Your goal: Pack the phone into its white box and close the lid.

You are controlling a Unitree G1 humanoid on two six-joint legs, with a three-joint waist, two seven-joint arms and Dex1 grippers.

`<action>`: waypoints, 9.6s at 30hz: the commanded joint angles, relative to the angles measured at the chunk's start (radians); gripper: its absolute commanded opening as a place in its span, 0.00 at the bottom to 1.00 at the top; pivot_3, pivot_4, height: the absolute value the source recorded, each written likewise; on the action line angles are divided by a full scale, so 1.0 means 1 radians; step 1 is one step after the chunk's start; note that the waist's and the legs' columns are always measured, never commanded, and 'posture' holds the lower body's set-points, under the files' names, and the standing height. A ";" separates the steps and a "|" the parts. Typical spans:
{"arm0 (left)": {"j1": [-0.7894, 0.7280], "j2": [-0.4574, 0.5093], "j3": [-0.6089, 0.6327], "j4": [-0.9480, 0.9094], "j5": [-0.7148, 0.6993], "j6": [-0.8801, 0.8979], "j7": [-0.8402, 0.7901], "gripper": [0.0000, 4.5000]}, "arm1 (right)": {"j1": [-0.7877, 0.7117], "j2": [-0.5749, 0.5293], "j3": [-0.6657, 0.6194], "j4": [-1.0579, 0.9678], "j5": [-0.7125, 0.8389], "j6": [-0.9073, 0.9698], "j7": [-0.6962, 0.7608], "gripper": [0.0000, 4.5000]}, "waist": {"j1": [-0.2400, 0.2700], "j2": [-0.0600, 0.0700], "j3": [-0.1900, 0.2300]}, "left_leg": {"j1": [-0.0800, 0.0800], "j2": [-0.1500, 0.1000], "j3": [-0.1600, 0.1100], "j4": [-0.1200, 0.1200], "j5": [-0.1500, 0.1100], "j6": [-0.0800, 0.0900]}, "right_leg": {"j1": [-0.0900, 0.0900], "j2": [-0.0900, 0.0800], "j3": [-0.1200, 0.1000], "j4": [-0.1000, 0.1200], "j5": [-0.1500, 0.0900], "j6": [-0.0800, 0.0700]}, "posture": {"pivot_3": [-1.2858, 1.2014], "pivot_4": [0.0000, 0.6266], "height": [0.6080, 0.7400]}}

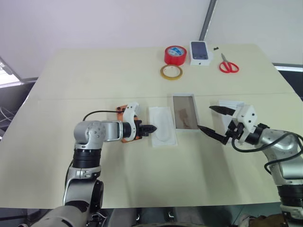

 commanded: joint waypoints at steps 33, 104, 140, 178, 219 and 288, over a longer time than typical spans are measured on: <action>-0.166 -0.070 0.339 -0.030 -0.016 0.037 0.180 0.00 | -0.264 0.012 0.338 0.228 -0.216 0.087 0.152 0.05 | -0.002 -0.003 0.000 | -0.001 0.000 -0.001 0.000 0.001 -0.002 | -0.001 0.000 0.000 -0.001 0.000 0.000 | 0.52 0.24 1.00; -0.123 -0.134 0.248 -0.151 -0.161 0.065 0.040 0.89 | -0.126 0.077 0.101 -0.127 0.012 0.229 -0.059 0.01 | 0.021 -0.006 0.002 | -0.002 -0.001 -0.004 -0.001 0.002 -0.004 | -0.001 0.001 -0.001 -0.003 0.001 0.000 | 0.52 0.24 1.00; 0.143 0.294 -0.134 -0.057 0.292 -0.970 -0.451 0.89 | -0.350 -0.019 0.600 -0.268 -0.415 0.645 -0.036 0.01 | 0.001 -0.007 -0.001 | -0.003 0.000 -0.004 -0.002 -0.002 0.003 | -0.002 0.001 -0.001 -0.004 0.002 -0.003 | 0.52 0.24 1.00; 0.141 0.263 -0.218 -0.025 0.384 -0.964 -0.393 0.89 | -0.349 0.202 0.330 -0.089 -0.319 0.536 -0.205 0.01 | 0.000 -0.008 -0.001 | -0.003 0.000 -0.004 -0.002 0.001 -0.001 | -0.003 0.001 -0.001 -0.002 0.002 -0.003 | 0.52 0.24 1.00; -0.006 0.137 -0.492 0.098 0.522 -0.857 -0.624 0.07 | -0.028 -0.109 0.285 -0.248 -0.259 0.492 -0.073 0.00 | 0.017 -0.008 -0.002 | -0.002 0.000 -0.004 -0.001 -0.003 0.005 | 0.000 0.001 -0.001 -0.004 0.002 -0.003 | 0.52 0.24 1.00; -0.063 0.113 0.249 0.260 0.057 0.184 -0.033 0.99 | -0.605 0.479 0.644 0.372 -0.517 0.225 -0.065 0.00 | -0.001 0.000 -0.015 | 0.001 -0.003 -0.007 -0.001 0.002 -0.004 | -0.001 0.000 -0.001 0.003 0.002 -0.002 | 0.52 0.24 1.00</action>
